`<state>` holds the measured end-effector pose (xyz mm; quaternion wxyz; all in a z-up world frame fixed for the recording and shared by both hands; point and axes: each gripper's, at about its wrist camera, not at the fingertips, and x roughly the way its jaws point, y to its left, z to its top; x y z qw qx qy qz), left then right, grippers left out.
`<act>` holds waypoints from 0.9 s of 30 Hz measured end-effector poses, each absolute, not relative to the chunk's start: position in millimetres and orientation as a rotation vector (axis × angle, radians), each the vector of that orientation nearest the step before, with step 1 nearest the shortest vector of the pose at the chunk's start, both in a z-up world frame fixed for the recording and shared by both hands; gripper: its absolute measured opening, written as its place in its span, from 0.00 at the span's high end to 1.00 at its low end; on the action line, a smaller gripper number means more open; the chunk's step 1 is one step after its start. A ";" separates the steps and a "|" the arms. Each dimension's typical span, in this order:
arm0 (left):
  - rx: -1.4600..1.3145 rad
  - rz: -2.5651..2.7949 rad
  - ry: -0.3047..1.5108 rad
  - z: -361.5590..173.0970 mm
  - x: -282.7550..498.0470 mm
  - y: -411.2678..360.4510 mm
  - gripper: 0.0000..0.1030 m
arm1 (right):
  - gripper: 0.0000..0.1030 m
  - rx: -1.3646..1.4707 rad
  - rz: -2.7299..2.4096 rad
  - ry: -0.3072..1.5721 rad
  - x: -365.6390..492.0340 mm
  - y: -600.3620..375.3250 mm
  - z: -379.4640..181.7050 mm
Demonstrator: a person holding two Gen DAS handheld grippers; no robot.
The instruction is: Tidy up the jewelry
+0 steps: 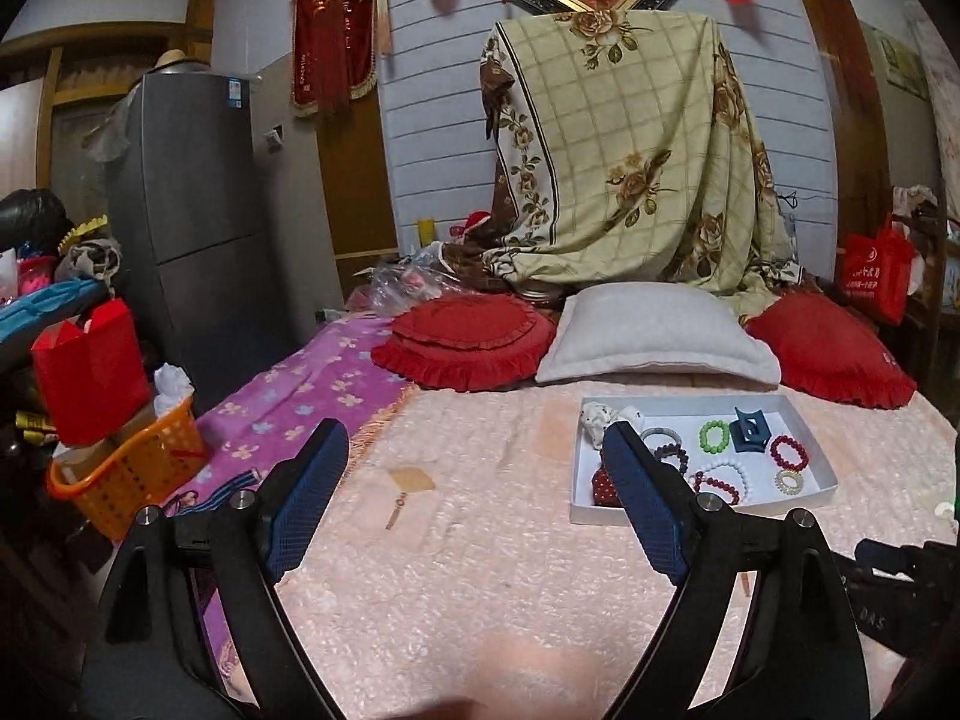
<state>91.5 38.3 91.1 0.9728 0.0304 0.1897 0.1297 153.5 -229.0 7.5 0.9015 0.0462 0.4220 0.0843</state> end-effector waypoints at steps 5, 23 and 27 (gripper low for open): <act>0.032 0.284 0.371 93.1 74.5 41.6 0.15 | 0.60 0.057 0.170 0.843 128.4 -221.2 17.2; -0.009 0.177 0.624 58.4 63.5 31.3 0.15 | 0.59 0.021 0.123 0.833 92.5 -217.6 25.5; -0.019 0.151 0.666 50.4 64.4 28.7 0.15 | 0.59 0.005 0.122 0.825 89.7 -213.6 27.4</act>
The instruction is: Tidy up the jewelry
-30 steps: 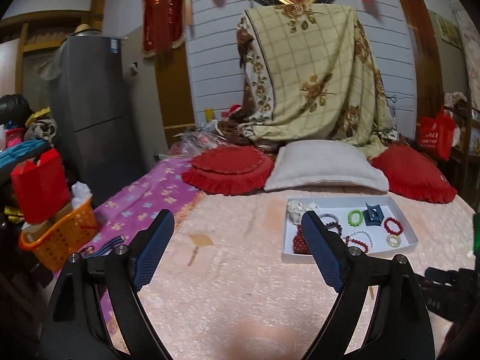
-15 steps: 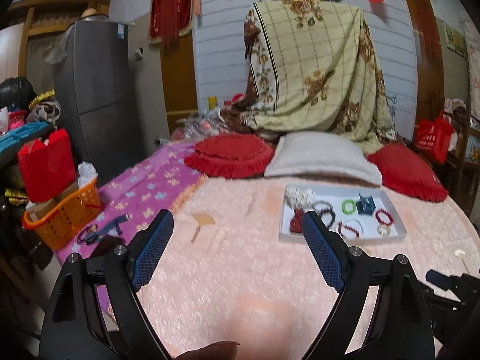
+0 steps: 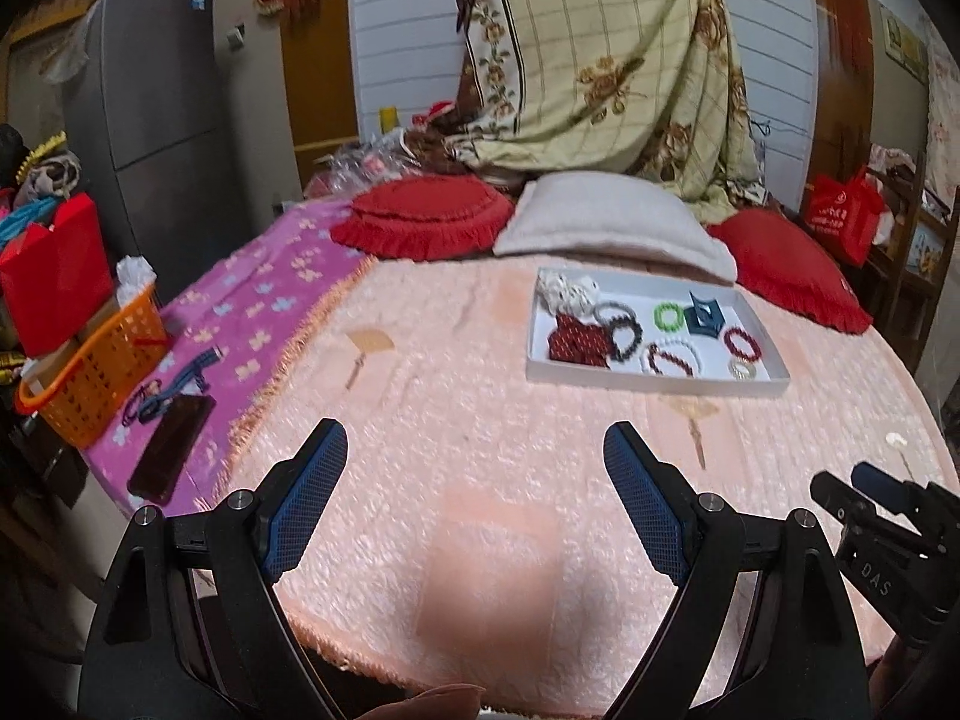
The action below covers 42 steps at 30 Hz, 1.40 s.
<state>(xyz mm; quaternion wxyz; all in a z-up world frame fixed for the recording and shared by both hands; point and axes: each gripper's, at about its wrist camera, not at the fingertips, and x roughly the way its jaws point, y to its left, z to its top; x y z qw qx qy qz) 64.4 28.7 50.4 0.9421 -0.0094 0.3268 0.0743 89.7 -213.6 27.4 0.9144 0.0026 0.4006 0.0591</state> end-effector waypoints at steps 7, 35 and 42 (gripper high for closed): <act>-0.035 0.114 0.721 40.2 67.1 26.5 0.15 | 0.59 -0.002 0.106 0.829 90.4 -212.1 24.3; -0.033 0.060 0.861 6.4 92.9 19.4 0.15 | 0.58 0.002 0.074 0.919 109.7 -213.2 -5.5; -0.034 0.048 0.894 -2.7 98.2 17.6 0.15 | 0.58 0.006 0.065 0.934 113.8 -215.4 -12.5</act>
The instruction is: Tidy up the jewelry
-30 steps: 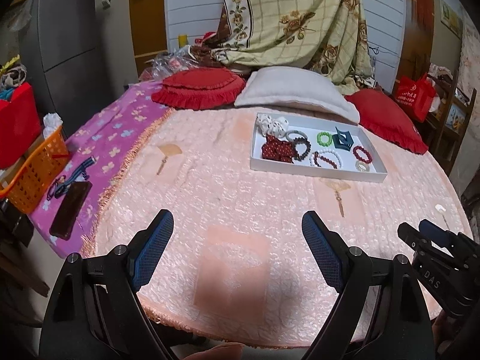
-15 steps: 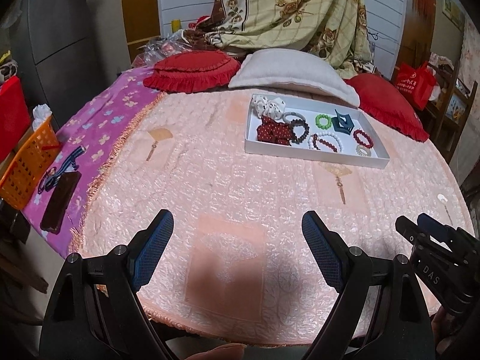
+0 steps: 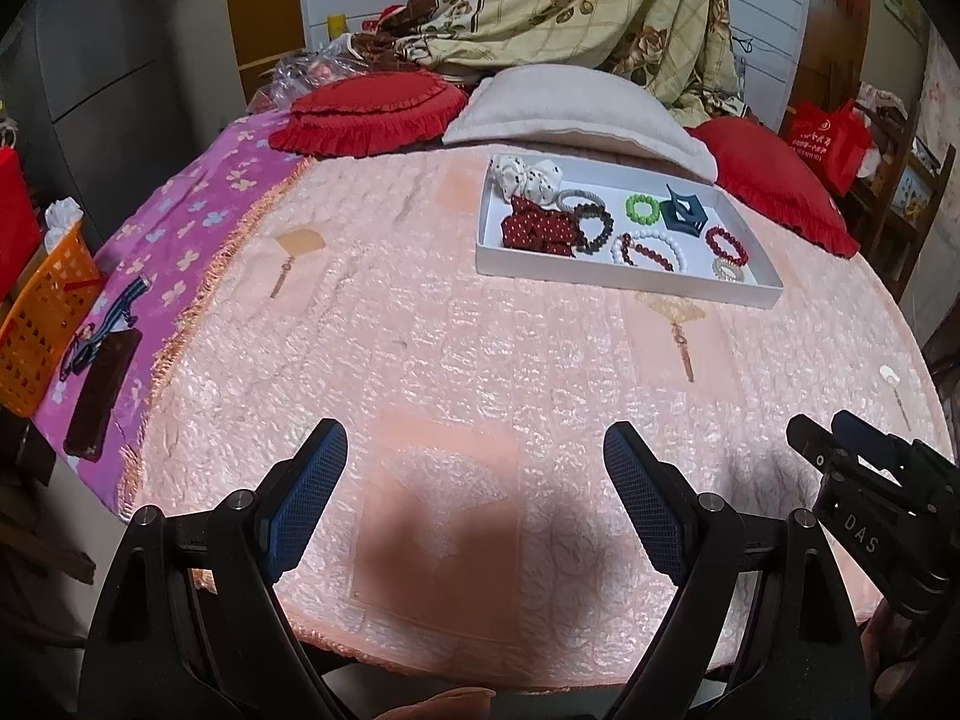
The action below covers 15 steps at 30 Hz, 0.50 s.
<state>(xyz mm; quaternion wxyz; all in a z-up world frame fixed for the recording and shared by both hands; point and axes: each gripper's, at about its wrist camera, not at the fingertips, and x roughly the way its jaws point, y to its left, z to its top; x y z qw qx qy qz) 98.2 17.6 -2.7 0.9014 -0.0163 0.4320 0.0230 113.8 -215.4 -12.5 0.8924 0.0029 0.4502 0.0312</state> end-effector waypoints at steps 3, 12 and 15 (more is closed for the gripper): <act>-0.034 0.043 0.909 -6.9 100.8 16.7 0.15 | 0.58 0.006 0.061 0.942 116.0 -215.8 -15.4; -0.033 0.039 0.935 -15.6 105.4 14.3 0.15 | 0.58 0.008 0.055 0.960 120.6 -216.3 -23.2; -0.030 0.039 0.945 -18.6 107.7 13.3 0.15 | 0.58 0.009 0.054 0.965 122.1 -216.7 -25.4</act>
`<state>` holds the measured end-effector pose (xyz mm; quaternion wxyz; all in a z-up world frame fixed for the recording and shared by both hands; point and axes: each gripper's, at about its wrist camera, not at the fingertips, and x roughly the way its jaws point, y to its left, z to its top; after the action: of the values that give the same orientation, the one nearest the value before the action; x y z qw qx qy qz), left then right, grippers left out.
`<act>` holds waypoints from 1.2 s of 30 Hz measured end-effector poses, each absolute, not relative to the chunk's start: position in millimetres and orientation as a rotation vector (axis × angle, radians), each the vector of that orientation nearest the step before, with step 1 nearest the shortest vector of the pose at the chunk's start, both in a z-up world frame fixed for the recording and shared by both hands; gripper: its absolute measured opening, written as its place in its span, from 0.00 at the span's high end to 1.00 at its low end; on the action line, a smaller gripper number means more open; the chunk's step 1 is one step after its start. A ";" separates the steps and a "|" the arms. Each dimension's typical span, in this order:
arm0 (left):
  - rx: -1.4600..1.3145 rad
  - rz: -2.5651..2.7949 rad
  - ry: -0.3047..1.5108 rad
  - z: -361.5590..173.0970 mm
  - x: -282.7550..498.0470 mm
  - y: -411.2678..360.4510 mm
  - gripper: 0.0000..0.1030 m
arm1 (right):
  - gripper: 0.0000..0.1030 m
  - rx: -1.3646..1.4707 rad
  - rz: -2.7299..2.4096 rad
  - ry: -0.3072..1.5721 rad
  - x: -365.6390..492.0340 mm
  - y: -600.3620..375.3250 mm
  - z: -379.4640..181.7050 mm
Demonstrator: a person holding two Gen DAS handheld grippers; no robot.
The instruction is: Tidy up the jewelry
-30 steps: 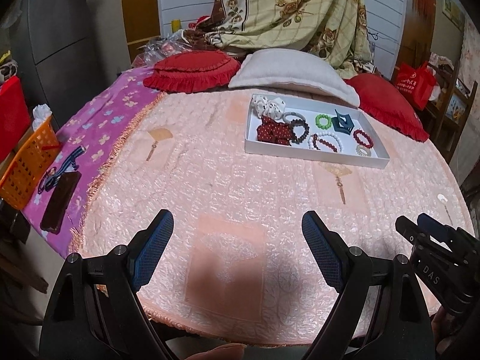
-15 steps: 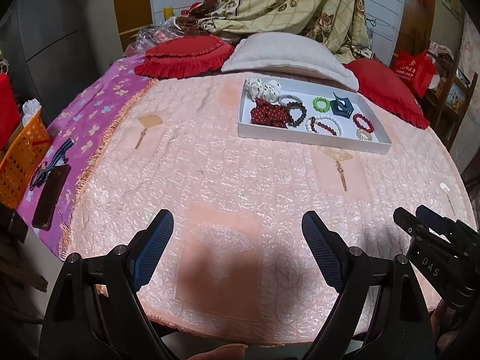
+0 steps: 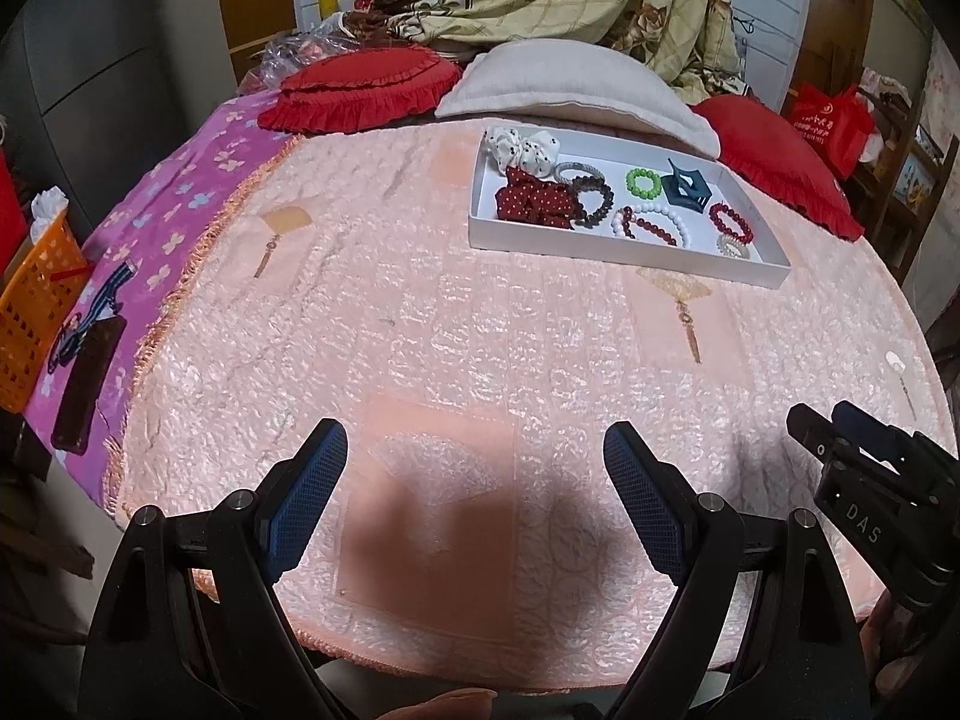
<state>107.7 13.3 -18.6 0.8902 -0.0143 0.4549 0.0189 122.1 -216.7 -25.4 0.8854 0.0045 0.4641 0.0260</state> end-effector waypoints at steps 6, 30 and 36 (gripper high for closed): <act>-0.028 0.037 0.964 -24.5 111.4 13.0 0.15 | 0.58 0.013 0.050 0.976 125.7 -218.6 -30.1; -0.015 0.039 1.034 -49.3 128.0 7.5 0.15 | 0.58 -0.001 0.037 1.017 140.2 -216.8 -51.2; -0.011 0.040 1.051 -55.5 133.3 6.1 0.15 | 0.57 -0.003 0.039 1.024 144.0 -216.4 -55.4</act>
<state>133.3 6.1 -55.5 0.8649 -0.0054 0.5015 0.0192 144.0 -216.4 -55.4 0.8717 -0.0014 0.4897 0.0187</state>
